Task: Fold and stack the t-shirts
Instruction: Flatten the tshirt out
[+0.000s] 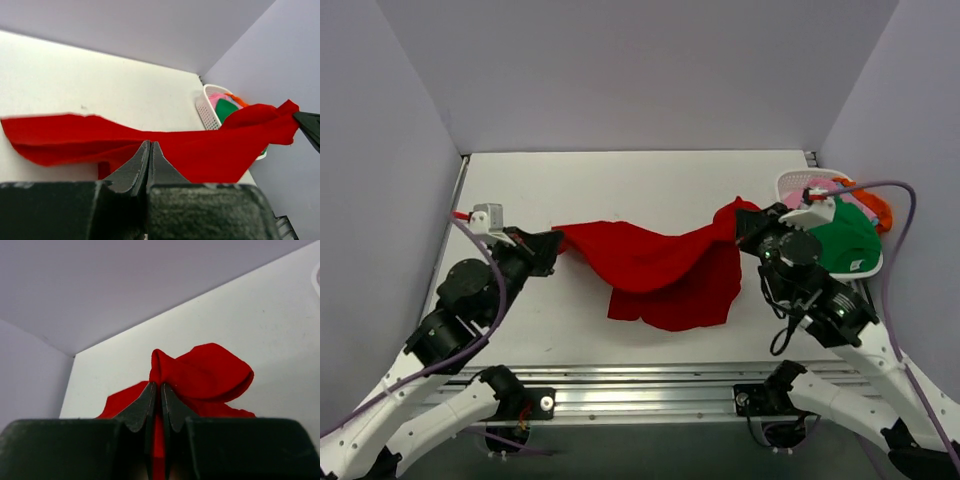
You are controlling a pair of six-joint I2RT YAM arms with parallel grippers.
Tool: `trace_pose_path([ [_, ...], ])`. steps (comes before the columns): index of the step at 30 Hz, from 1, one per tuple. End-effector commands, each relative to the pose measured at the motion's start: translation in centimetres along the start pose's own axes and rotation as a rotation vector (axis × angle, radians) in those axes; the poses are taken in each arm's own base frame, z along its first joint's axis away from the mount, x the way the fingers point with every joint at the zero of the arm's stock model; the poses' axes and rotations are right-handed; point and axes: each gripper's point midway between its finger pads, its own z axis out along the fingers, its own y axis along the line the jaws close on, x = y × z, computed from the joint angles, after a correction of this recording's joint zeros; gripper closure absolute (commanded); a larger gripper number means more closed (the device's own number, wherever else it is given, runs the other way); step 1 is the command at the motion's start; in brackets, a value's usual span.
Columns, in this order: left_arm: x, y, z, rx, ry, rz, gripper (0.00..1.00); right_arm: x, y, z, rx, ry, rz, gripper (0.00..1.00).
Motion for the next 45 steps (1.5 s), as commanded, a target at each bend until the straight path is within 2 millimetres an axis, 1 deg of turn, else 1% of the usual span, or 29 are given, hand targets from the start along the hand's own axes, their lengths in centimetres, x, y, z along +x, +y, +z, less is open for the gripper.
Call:
trace_pose_path([
  [1,-3.6,-0.3,-2.8,-0.003,-0.025,0.103,0.98,-5.3,1.7,-3.8,-0.126,-0.089,-0.006,1.00],
  [2,-4.4,-0.5,-3.4,-0.001,-0.033,0.110,0.98,-7.3,3.1,-5.5,-0.208,-0.107,0.013,1.00],
  [3,-6.6,-1.4,-4.5,0.026,-0.068,0.110,0.98,-8.2,3.6,-6.3,-0.243,-0.108,0.005,1.00],
  [5,-7.9,-2.2,-5.8,0.058,-0.073,0.121,0.98,-9.7,5.1,-8.2,-0.339,-0.106,-0.027,1.00],
  [6,-10.1,-3.3,-7.2,0.099,-0.113,0.116,0.98,-11.6,5.7,-9.7,-0.381,-0.125,-0.021,1.00],
  [10,-14.0,-5.9,-10.7,0.216,-0.160,0.113,0.98,-15.1,7.5,-13.1,-0.498,-0.159,-0.006,1.00],
  [13,-16.9,-7.1,-12.6,0.250,-0.217,0.104,0.98,-17.4,8.7,-14.4,-0.543,-0.192,0.023,1.00],
  [16,-18.3,-7.8,-12.8,0.255,-0.236,0.117,0.98,-18.3,10.2,-13.5,-0.540,-0.185,0.013,1.00],
  [20,-20.2,-8.4,-11.4,0.199,-0.264,0.137,0.98,-16.6,12.0,-8.5,-0.460,-0.132,-0.012,1.00],
  [22,-19.7,-8.2,-8.4,0.127,-0.246,0.159,0.98,-15.7,11.6,-5.6,-0.368,-0.127,-0.026,1.00],
  [23,-19.4,-8.1,-7.3,0.103,-0.238,0.170,0.98,-13.7,11.6,-2.9,-0.310,-0.088,-0.055,1.00],
  [25,-17.6,-7.7,-3.7,0.036,-0.201,0.197,0.98,-11.5,10.7,0.1,-0.214,-0.065,-0.093,1.00],
  [26,-16.8,-7.2,-2.4,0.004,-0.188,0.210,0.98,-9.6,9.6,2.7,-0.121,-0.050,-0.126,1.00],
  [27,-14.4,-6.4,0.1,-0.044,-0.137,0.238,0.98,-7.6,8.6,4.5,-0.067,-0.030,-0.158,1.00],
  [28,-13.9,-5.9,1.3,-0.075,-0.143,0.240,0.98,-6.3,7.8,5.9,-0.024,-0.020,-0.179,1.00],
  [30,-10.5,-2.8,5.6,-0.174,-0.078,0.266,0.98,-2.3,5.0,10.7,0.081,0.033,-0.223,1.00],
  [31,-9.4,-2.6,7.3,-0.140,-0.048,0.250,0.98,-0.9,3.9,12.3,0.111,0.050,-0.228,1.00],
  [32,-8.4,1.0,10.3,-0.215,-0.015,0.219,0.98,1.2,2.1,15.3,0.156,0.075,-0.232,1.00],
  [34,-5.4,4.7,14.1,-0.212,0.049,0.180,0.98,4.2,-0.6,18.1,0.228,0.109,-0.246,1.00],
  [35,-3.5,9.9,16.9,-0.315,0.095,0.164,0.98,6.6,-2.1,20.7,0.270,0.120,-0.255,1.00],
  [36,-2.8,12.2,18.8,-0.344,0.091,0.161,0.98,7.2,-3.7,22.0,0.323,0.107,-0.265,1.00],
  [37,-2.3,14.4,20.4,-0.380,0.104,0.158,0.98,7.4,-3.8,23.5,0.331,0.094,-0.259,1.00],
  [38,1.7,19.2,23.1,-0.460,0.204,0.145,0.98,10.5,-5.6,25.9,0.368,0.142,-0.287,1.00],
  [39,2.1,23.2,23.8,-0.535,0.234,0.121,0.98,11.1,-6.3,27.3,0.383,0.155,-0.290,0.95],
  [40,0.3,24.1,25.6,-0.547,0.206,0.102,0.98,11.8,-5.7,29.8,0.380,0.156,-0.287,0.81],
  [41,3.4,27.9,26.9,-0.601,0.277,0.058,0.98,12.2,-5.9,30.5,0.395,0.182,-0.298,0.32],
  [42,3.2,30.4,26.9,-0.646,0.298,0.029,0.98,12.2,-6.0,31.0,0.415,0.193,-0.309,0.16],
  [43,3.1,31.6,27.3,-0.658,0.304,0.010,0.98,11.9,-5.7,31.4,0.422,0.193,-0.311,0.04],
  [45,1.5,33.5,27.8,-0.685,0.277,-0.012,0.94,10.5,-4.7,31.4,0.413,0.164,-0.309,0.00],
])
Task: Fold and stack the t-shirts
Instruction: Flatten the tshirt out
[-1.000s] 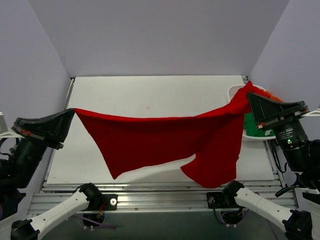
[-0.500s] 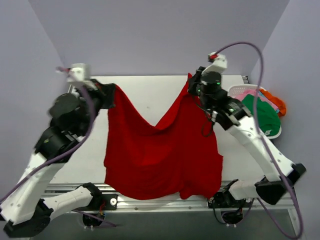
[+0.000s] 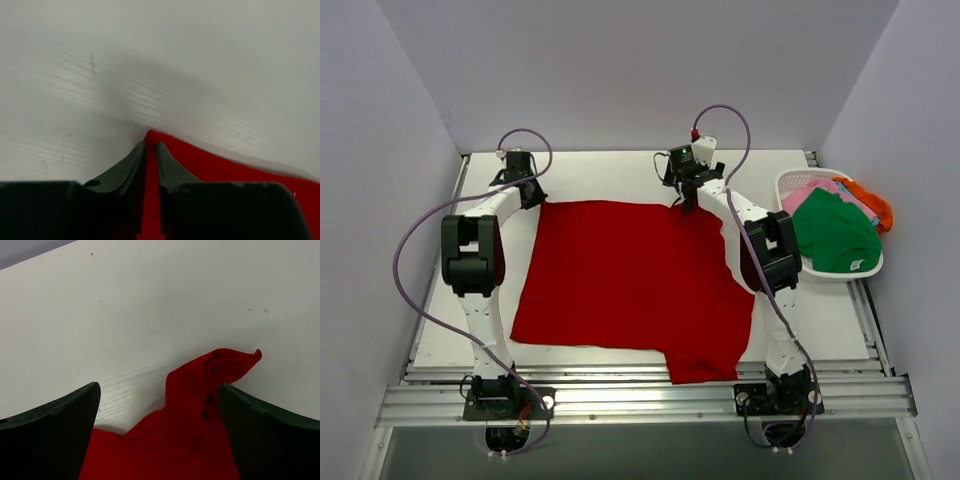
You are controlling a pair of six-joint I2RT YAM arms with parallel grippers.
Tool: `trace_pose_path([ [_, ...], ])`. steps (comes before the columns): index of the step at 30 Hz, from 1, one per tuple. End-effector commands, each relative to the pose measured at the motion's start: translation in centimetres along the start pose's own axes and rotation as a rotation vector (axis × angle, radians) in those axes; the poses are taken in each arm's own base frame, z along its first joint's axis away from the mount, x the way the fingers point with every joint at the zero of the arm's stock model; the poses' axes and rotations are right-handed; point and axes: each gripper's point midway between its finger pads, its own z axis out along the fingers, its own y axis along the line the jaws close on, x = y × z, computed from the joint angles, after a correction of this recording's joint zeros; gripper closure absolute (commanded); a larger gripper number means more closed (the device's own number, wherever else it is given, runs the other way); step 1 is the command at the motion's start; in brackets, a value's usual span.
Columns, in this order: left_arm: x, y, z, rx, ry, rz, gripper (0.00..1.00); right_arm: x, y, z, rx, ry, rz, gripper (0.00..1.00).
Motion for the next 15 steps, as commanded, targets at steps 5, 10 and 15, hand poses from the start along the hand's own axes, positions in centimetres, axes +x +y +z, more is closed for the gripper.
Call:
trace_pose_path([
  [5,-12.4,2.0,-4.7,0.068,-0.218,-0.176,0.06,-9.7,-1.3,-8.1,-0.026,-0.202,0.120,0.00],
  [10,-14.2,1.0,-11.4,0.111,-0.315,-0.189,0.06,-9.5,-4.5,-12.1,-0.010,-0.214,0.168,0.00],
  [15,-10.8,-2.1,-14.0,0.219,-0.321,-0.140,0.06,-5.5,-8.9,-12.0,0.074,-0.181,0.175,0.00],
])
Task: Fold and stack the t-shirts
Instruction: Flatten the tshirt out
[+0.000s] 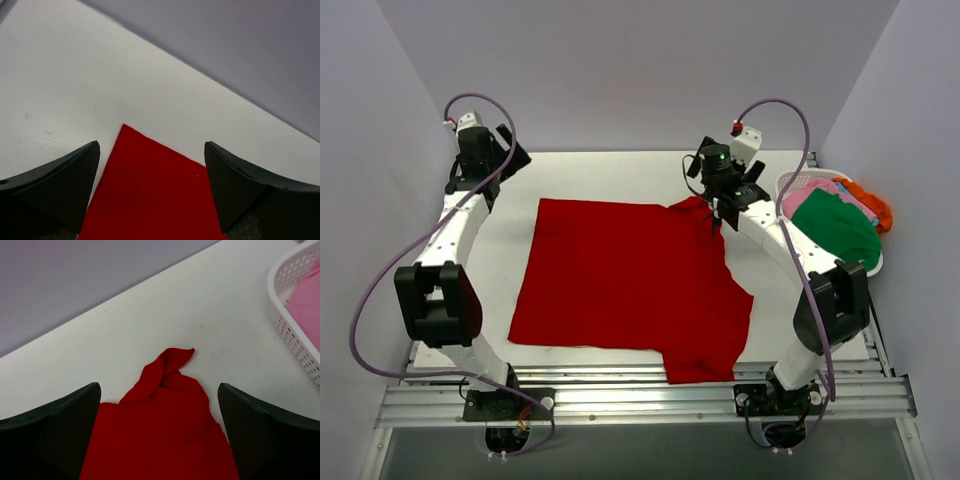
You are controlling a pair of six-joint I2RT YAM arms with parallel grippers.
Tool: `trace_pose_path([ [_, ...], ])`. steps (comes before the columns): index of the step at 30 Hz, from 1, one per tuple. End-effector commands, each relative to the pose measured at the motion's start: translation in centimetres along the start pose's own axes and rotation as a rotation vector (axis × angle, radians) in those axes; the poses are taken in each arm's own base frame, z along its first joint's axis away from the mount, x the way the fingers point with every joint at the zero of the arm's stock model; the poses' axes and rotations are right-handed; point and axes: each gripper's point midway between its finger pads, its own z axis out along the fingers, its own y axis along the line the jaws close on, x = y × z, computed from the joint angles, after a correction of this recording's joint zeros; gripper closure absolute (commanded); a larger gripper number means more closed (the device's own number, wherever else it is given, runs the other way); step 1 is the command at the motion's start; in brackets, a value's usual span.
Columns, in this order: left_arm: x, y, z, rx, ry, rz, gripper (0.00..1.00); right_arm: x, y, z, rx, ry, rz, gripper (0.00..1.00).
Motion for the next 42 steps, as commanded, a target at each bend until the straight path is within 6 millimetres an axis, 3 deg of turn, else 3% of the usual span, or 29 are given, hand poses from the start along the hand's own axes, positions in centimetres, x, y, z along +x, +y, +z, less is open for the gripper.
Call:
trace_pose_path([
  [1,1.6,-4.4,-1.5,0.167,0.001,0.023,0.06,3.0,-3.7,1.1,0.095,0.022,0.009,0.02],
  [3,3.7,-5.8,-0.8,0.229,0.050,0.057,0.06,5.3,-4.7,2.3,0.102,0.087,0.018,0.04],
  [7,9.7,-6.4,2.5,0.262,0.204,0.095,0.03,9.6,-5.2,3.8,0.107,0.176,-0.013,0.05],
  [9,11.5,-6.6,3.4,0.283,0.242,0.093,0.22,10.6,-5.3,4.0,0.104,0.193,-0.018,0.06],
  [13,14.5,-5.0,5.8,0.237,0.305,0.076,0.55,10.9,-5.6,4.1,0.113,0.194,-0.022,0.07],
  [19,15.9,-4.1,7.1,0.205,0.325,0.068,0.67,11.0,-6.4,4.1,0.127,0.194,-0.029,0.07],
  [24,16.3,-3.0,7.5,0.158,0.329,0.077,0.92,10.7,-7.3,4.5,0.141,0.192,-0.015,0.07],
  [29,17.2,-0.6,8.6,0.038,0.353,0.124,0.95,10.2,-7.9,4.9,0.141,0.190,0.009,0.07],
  [34,17.6,0.5,9.8,-0.057,0.375,0.143,0.98,9.4,-8.6,5.8,0.139,0.190,0.047,0.07],
  [36,17.0,0.6,10.1,-0.089,0.380,0.147,0.98,9.0,-8.6,6.1,0.132,0.188,0.064,0.07],
  [37,17.7,1.2,10.7,-0.106,0.398,0.154,0.98,8.7,-8.8,6.3,0.130,0.187,0.073,0.07],
  [39,16.6,0.9,11.1,-0.133,0.403,0.163,0.98,8.3,-8.7,6.5,0.124,0.180,0.086,0.07],
  [41,18.4,2.4,11.8,-0.185,0.479,0.177,0.98,8.2,-8.8,6.8,0.119,0.182,0.098,0.07],
  [42,16.7,1.2,12.4,-0.165,0.452,0.171,0.98,8.2,-8.6,7.0,0.111,0.182,0.102,0.07],
])
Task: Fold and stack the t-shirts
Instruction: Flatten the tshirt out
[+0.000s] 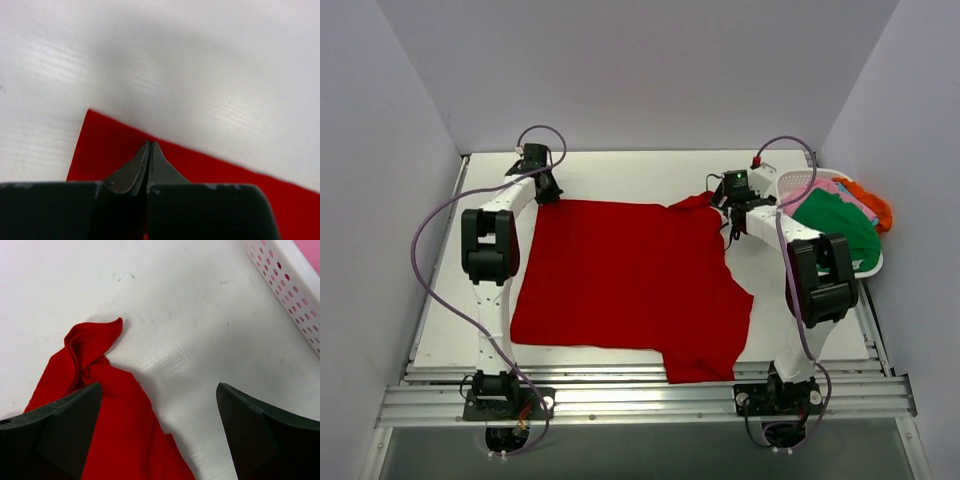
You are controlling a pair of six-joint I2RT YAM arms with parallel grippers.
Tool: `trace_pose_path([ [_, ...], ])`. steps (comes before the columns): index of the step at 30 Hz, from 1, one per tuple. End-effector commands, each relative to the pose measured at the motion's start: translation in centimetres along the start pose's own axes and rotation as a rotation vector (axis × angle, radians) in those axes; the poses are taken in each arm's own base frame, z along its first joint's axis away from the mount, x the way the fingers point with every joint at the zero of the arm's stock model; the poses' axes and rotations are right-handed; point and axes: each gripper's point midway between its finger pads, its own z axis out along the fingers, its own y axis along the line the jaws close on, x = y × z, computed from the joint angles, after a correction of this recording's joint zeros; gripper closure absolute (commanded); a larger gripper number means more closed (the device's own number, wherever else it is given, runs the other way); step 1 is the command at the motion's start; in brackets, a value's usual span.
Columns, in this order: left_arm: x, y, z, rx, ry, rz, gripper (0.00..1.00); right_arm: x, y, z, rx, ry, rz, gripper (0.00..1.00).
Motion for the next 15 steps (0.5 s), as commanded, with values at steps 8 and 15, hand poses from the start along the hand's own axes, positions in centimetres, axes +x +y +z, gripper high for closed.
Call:
trace_pose_path([
  [8,-2.4,3.3,2.3,-0.132,0.099,-0.009,0.98,-3.2,1.7,0.8,-0.075,-0.035,0.087,0.07],
  [15,-3.9,5.1,1.5,-0.158,0.064,-0.043,0.98,-2.0,2.5,1.9,-0.108,0.006,0.103,0.03],
])
